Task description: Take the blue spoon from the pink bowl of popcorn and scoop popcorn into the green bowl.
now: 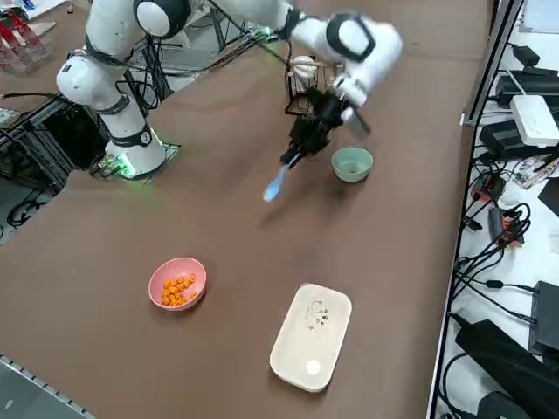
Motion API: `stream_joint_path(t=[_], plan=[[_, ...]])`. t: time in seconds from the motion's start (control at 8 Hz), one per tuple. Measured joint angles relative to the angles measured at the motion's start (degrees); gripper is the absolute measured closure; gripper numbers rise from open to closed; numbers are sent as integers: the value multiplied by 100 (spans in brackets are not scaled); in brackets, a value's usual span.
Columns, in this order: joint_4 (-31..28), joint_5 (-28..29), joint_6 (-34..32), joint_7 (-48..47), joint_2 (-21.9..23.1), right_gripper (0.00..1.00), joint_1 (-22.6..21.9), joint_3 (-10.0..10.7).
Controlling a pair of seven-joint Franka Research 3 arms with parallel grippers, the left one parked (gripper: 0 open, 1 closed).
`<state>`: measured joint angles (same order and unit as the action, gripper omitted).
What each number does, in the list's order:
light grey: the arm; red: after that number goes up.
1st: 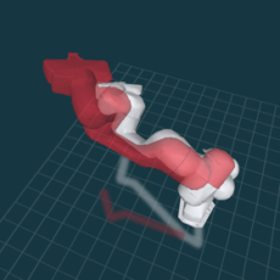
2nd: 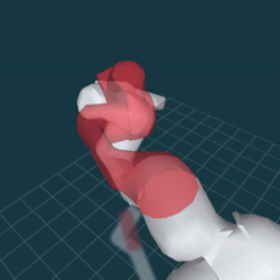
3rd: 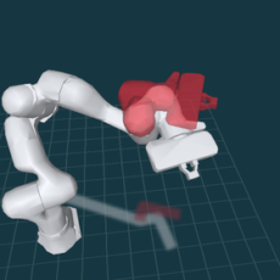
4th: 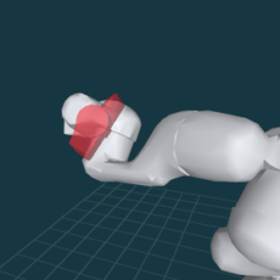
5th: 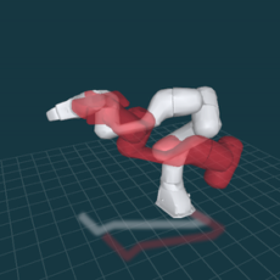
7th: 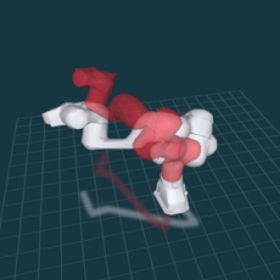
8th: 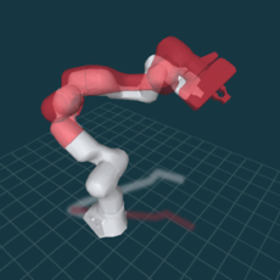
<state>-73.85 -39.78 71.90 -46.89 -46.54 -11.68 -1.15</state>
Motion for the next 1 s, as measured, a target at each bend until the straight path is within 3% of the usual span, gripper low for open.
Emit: stream_joint_path(t=[0.25,0.62,1.0], plan=[[-1099,-489,346,0,522,87,436,69],[-3136,-1526,1598,-162,1623,87,1489,88],[-3702,-1818,2613,-310,1766,87,2079,89]])
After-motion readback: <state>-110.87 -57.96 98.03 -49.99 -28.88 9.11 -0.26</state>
